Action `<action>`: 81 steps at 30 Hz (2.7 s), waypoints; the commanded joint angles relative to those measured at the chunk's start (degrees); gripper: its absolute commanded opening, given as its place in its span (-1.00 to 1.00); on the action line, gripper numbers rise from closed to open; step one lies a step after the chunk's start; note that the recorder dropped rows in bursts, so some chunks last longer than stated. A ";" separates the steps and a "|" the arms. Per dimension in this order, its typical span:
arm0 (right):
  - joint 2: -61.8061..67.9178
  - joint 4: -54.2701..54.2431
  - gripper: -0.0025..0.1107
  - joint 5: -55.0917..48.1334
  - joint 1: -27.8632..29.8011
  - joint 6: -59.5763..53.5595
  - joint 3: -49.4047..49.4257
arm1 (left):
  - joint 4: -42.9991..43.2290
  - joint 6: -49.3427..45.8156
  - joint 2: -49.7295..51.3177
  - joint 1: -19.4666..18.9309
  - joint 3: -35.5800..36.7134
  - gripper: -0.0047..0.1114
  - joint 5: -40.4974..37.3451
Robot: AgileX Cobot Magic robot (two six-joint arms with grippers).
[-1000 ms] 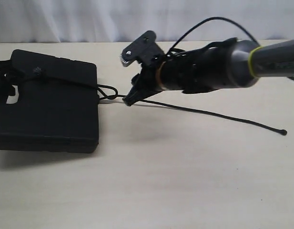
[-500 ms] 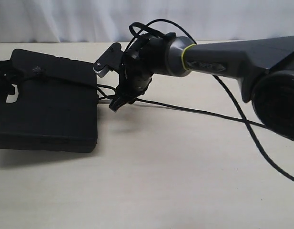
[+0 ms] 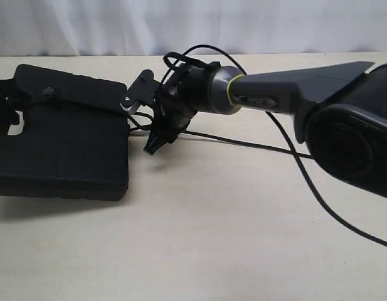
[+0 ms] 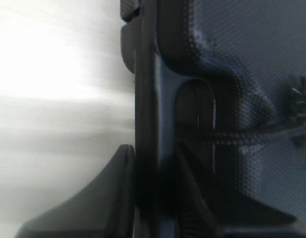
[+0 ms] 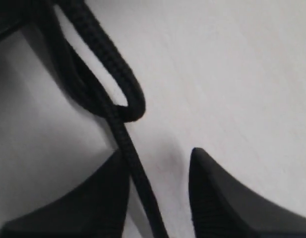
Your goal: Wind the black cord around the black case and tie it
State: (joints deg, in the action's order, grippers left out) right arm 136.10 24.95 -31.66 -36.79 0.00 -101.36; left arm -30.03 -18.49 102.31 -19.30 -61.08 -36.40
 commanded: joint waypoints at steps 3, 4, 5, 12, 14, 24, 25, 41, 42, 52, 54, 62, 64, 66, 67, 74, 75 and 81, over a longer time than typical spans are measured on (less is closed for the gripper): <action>-1.12 3.77 -0.88 -0.42 0.49 6.92 -0.26 | -3.26 0.44 -0.89 0.26 -0.30 -0.92 1.52; -2.05 3.77 -0.88 -0.88 0.77 7.84 -0.26 | -3.26 0.44 -0.78 0.54 -0.30 -0.92 1.52; -3.11 4.09 -0.88 -1.49 1.01 8.00 0.03 | -3.26 0.44 -0.67 0.77 -0.30 -0.92 1.52; -14.26 3.60 -0.88 0.65 7.00 10.28 11.21 | -4.79 0.55 2.94 2.88 -0.30 -0.92 2.23; -17.10 2.68 -0.88 3.26 9.52 10.70 15.96 | -6.10 0.55 3.87 3.14 -0.30 -0.92 2.52; -23.36 2.68 -0.88 7.71 23.59 15.47 29.90 | -10.22 0.55 6.33 5.13 -0.30 -0.92 5.38; -23.36 2.68 -0.88 8.61 24.01 15.47 30.46 | -10.98 0.30 6.86 6.11 -0.30 -0.92 6.28; -21.87 -1.74 -0.88 8.63 30.07 20.84 31.03 | -11.78 0.08 8.16 18.08 -0.41 -0.91 24.20; -21.74 -1.74 -0.88 8.63 29.97 20.84 31.03 | -11.12 0.08 8.16 18.38 -0.41 -0.88 24.52; -20.84 -1.74 -0.88 8.63 29.97 20.84 31.03 | -8.07 0.08 8.16 19.11 -0.41 -0.25 27.06; -20.84 -1.74 -0.88 8.63 29.97 20.84 31.03 | -8.07 0.08 8.16 19.11 -0.41 -0.19 27.33; -20.86 -1.74 -0.83 8.74 29.97 20.84 30.89 | -1.47 0.08 4.84 19.01 -0.41 -0.20 26.96; -20.86 -2.75 -0.70 8.28 29.97 20.84 30.89 | 2.12 0.08 2.72 19.01 -0.41 -0.20 26.09; -21.14 -6.18 -0.49 7.59 29.97 20.84 30.81 | 4.24 0.08 0.02 19.01 -0.41 -0.20 25.20; -21.54 -7.92 -0.40 7.43 29.97 20.44 30.81 | 4.37 0.08 -1.15 19.01 -0.41 -0.20 24.78; -29.24 -12.29 0.07 -2.53 26.64 13.55 30.81 | 5.67 0.18 -11.39 19.01 -0.41 -0.76 13.98; -30.82 -12.07 0.07 -4.66 26.15 12.86 30.81 | 6.45 0.18 -12.51 19.01 -0.41 -0.88 12.22; -38.41 -12.07 -0.11 -22.19 24.29 9.62 31.09 | 8.82 0.18 -18.77 19.01 -0.41 -0.92 -5.92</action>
State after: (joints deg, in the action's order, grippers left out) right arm 100.92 13.10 -45.82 -12.13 11.08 -70.47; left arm -22.23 -18.74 85.86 -0.33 -61.32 -33.72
